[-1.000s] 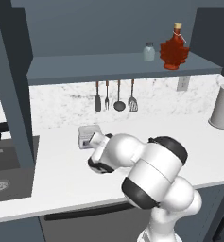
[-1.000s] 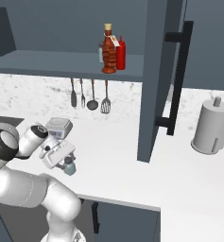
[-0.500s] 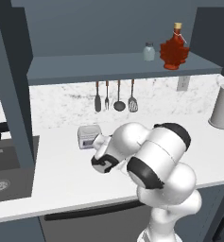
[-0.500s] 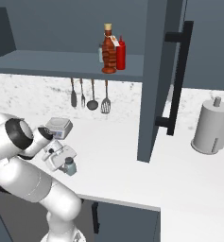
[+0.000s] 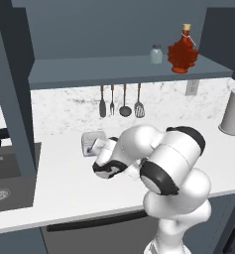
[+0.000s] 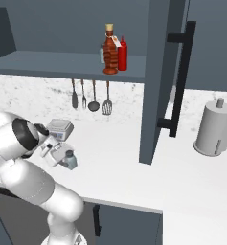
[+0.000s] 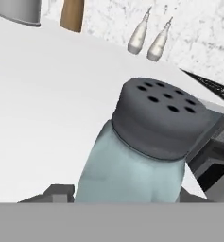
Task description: Put the shaker and condiment bottle from the counter next to their counterparts in the cabinet.
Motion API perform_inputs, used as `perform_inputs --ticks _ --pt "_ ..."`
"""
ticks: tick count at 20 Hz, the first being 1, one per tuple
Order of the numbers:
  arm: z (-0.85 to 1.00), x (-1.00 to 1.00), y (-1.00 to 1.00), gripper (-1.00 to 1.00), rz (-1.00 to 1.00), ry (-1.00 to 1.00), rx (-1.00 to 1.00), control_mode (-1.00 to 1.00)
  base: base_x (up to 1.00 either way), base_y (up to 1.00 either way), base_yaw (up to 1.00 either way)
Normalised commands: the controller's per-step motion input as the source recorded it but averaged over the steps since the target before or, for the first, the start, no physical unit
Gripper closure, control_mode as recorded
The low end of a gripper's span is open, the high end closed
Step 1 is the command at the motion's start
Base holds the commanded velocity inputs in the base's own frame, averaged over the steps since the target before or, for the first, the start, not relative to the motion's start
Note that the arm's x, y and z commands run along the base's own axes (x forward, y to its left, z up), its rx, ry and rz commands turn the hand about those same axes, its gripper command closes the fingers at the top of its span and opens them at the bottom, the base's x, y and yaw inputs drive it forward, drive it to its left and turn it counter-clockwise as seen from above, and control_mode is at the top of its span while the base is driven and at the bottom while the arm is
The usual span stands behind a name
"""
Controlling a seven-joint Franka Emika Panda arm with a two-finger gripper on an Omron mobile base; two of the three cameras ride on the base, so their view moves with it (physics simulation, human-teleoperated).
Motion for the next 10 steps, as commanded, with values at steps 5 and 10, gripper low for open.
perform_inputs --ticks 5,10 --pt "0.84 0.0 0.0 1.0 0.39 -0.02 0.0 -1.0 0.0 0.0 0.0" --pt "0.99 -0.07 0.0 1.0 0.34 0.0 0.0 -1.0 0.0 0.0 0.0"
